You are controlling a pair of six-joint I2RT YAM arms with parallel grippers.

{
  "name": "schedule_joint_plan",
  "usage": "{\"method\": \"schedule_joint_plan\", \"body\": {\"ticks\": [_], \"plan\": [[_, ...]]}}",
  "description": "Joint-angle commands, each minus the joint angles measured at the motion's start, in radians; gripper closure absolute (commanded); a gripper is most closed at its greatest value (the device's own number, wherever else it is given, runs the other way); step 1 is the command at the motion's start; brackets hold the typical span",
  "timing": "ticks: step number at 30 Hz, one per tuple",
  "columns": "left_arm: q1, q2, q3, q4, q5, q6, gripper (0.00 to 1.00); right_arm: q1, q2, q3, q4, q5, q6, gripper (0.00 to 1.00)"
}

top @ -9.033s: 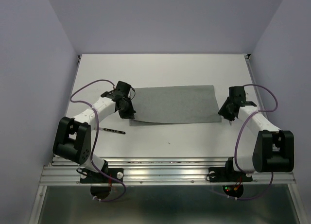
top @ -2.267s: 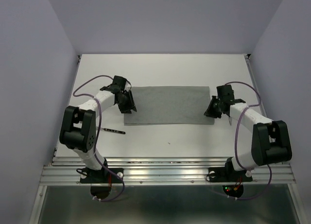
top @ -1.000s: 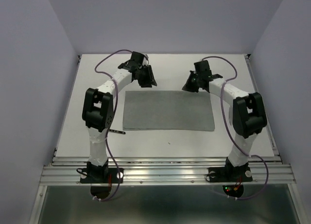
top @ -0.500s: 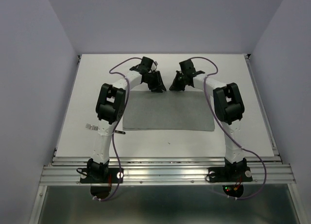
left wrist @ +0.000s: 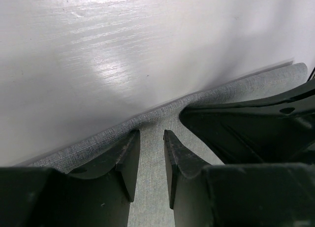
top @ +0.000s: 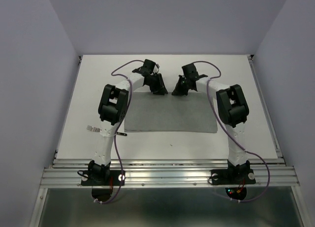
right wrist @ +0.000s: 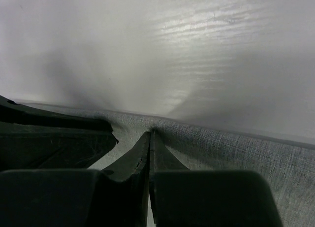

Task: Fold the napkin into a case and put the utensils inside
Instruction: Smooth out the rectangle-folded napkin at the center of the board.

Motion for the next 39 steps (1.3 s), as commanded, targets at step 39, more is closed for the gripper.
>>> {"method": "schedule_joint_plan", "body": {"ticks": [39], "plan": [[0.004,-0.009,0.043,-0.112,-0.089,0.18,0.63,-0.303,-0.264,-0.349,0.063,0.157,-0.05,0.99]]}}
